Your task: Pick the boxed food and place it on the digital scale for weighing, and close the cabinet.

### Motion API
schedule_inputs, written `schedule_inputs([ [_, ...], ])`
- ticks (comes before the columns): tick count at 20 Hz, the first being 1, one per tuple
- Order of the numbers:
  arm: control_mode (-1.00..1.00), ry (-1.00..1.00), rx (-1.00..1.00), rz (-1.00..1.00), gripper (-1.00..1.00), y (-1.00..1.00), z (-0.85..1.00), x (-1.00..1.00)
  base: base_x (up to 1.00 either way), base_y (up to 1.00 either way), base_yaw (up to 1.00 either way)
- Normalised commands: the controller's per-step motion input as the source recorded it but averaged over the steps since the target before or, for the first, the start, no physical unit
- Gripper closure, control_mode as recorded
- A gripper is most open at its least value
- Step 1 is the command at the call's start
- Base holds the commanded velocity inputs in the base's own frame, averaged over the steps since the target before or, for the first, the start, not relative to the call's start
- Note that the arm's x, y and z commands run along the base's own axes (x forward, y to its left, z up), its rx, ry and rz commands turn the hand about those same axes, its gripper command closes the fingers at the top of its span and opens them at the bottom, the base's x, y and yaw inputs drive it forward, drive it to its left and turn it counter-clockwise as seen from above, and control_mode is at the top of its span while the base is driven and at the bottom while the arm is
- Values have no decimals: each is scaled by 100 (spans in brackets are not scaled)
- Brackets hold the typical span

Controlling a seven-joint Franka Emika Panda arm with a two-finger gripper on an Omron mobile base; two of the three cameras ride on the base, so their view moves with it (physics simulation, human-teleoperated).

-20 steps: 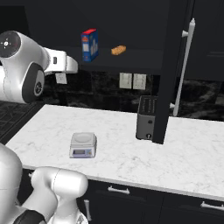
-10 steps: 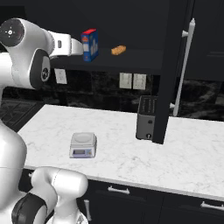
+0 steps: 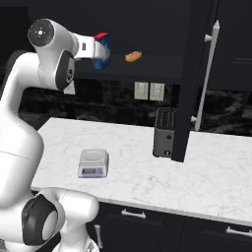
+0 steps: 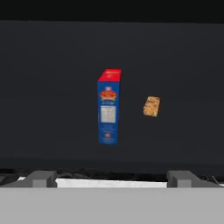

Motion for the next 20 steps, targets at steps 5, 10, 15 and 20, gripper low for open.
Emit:
schedule_inputs([
  [5,-100,7,0,0,-100,0,0,50,0,0,0],
  [10,-100,1,0,0,-100,3,0,45,0,0,0],
  [15,-100,0,0,0,-100,7,0,37,0,0,0],
  [20,-100,0,0,0,-100,4,-2,44,0,0,0],
])
